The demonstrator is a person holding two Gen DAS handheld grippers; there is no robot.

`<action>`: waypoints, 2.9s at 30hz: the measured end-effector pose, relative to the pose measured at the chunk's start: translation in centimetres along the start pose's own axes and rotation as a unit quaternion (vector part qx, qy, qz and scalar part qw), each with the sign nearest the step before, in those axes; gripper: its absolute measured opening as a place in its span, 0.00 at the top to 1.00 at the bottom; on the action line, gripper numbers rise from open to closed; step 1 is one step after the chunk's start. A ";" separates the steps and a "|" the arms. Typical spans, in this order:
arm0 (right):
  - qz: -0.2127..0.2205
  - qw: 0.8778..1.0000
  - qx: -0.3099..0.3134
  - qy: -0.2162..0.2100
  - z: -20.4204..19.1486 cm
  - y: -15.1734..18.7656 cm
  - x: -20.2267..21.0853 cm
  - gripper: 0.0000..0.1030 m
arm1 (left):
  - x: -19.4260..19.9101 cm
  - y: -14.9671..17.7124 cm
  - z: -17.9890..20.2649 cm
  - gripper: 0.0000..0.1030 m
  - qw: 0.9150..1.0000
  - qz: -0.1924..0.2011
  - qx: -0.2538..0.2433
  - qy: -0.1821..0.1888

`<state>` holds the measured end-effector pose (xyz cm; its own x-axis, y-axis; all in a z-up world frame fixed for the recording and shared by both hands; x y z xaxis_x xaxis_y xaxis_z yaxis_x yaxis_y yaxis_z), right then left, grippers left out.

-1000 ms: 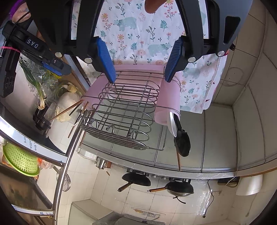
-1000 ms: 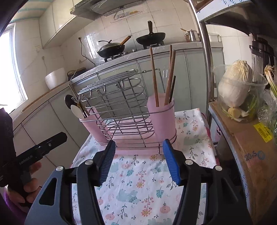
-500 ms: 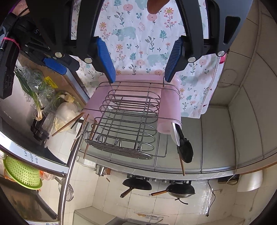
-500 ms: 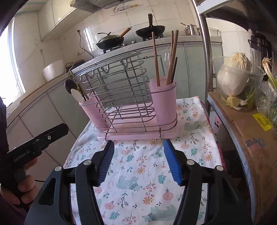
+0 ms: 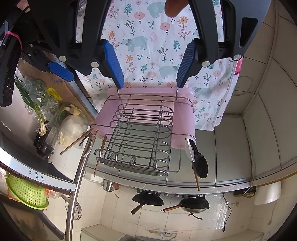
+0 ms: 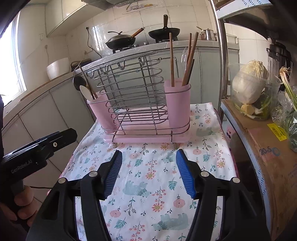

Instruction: Organize utensils

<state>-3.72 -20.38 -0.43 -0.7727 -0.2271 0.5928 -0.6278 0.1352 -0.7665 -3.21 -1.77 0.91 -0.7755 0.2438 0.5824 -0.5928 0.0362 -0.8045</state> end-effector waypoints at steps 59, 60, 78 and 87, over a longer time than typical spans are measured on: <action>0.020 0.999 0.022 0.034 -0.8 -0.1 0.7 0.35 | 0.8 0.5 -0.2 0.43 1.000 0.006 0.001 -0.023; 0.020 0.999 0.022 0.034 -0.8 -0.1 0.8 0.35 | 0.9 0.5 -0.2 0.43 1.000 0.005 0.001 -0.023; 0.020 0.999 0.024 0.035 -0.9 -0.1 0.8 0.35 | 0.8 0.5 0.0 0.43 1.000 0.004 -0.001 -0.023; 0.019 0.999 0.024 0.035 -0.8 -0.1 0.7 0.35 | 0.5 0.7 0.0 0.43 1.000 0.000 -0.003 -0.020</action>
<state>-4.31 -19.75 0.28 -0.8015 -0.1543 0.5778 -0.5941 0.0951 -0.7987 -3.99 -1.63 0.66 -0.7836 0.2048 0.5865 -0.5915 0.0426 -0.8051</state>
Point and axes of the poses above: each gripper's, at about its wrist camera, not at the fingertips, and x roughly against the way its jaws point, z to its right, y to its underside, the point moved 4 cm from there along -x, roughly the way its jaws point, and after that the axes turned 3 degrees about -x, right-handed, at the moved point
